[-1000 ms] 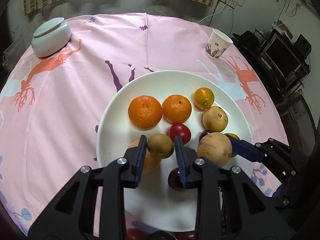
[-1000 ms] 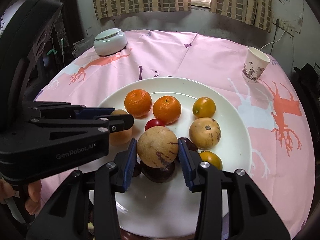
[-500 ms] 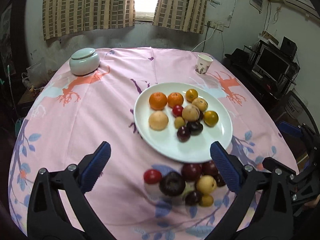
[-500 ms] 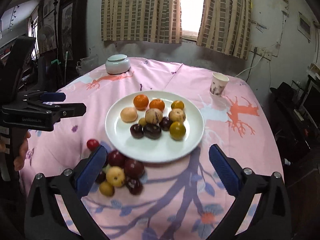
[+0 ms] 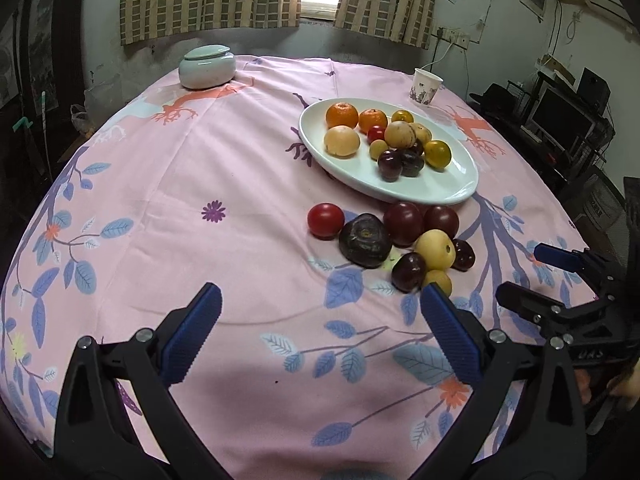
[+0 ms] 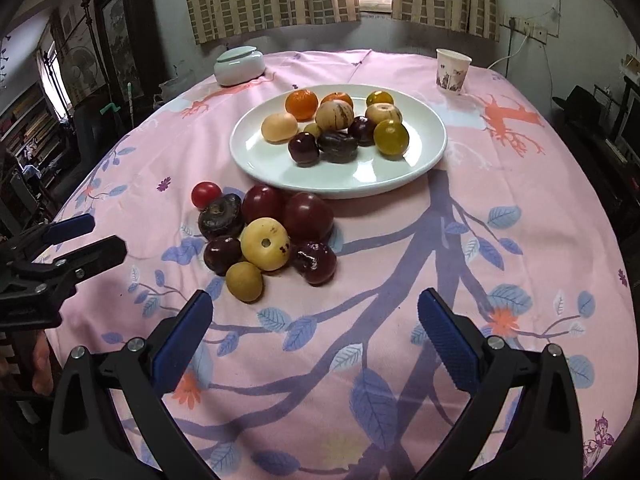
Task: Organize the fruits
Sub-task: 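Grasp a dark red plum with the right gripper while the left grasps a dark plum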
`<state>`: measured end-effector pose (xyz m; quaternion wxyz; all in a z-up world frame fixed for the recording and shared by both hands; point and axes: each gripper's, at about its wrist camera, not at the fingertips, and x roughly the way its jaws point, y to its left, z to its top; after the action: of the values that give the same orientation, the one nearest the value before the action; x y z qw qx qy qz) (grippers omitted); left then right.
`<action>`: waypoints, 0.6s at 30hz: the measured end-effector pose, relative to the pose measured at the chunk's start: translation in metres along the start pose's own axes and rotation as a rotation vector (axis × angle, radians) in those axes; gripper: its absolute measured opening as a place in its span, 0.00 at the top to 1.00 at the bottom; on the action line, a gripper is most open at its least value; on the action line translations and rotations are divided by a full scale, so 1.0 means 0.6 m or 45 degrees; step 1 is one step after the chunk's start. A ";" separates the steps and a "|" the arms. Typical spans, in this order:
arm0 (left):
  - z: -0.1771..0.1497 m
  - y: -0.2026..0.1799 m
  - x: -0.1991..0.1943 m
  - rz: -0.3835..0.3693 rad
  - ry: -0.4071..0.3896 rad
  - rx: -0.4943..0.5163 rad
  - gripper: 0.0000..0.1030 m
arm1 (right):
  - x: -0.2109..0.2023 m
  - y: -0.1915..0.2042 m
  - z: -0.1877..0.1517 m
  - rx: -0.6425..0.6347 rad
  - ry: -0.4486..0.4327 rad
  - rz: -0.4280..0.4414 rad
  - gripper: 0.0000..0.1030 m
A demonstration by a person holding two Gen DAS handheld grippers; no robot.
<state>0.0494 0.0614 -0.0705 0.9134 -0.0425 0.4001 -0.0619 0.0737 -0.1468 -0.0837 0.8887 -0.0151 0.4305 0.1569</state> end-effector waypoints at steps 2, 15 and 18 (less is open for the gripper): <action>-0.002 0.010 -0.001 0.013 0.004 -0.011 0.02 | 0.016 -0.005 0.003 0.007 0.008 -0.050 0.01; -0.006 0.009 0.008 -0.005 0.040 -0.005 0.02 | 0.097 -0.012 0.028 -0.004 0.127 0.044 0.65; -0.006 0.000 0.013 -0.018 0.055 0.011 0.02 | 0.089 -0.007 0.027 -0.013 0.125 0.052 0.70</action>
<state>0.0522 0.0599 -0.0785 0.9042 -0.0399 0.4192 -0.0710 0.1181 -0.1339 -0.1148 0.8630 -0.0186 0.4730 0.1764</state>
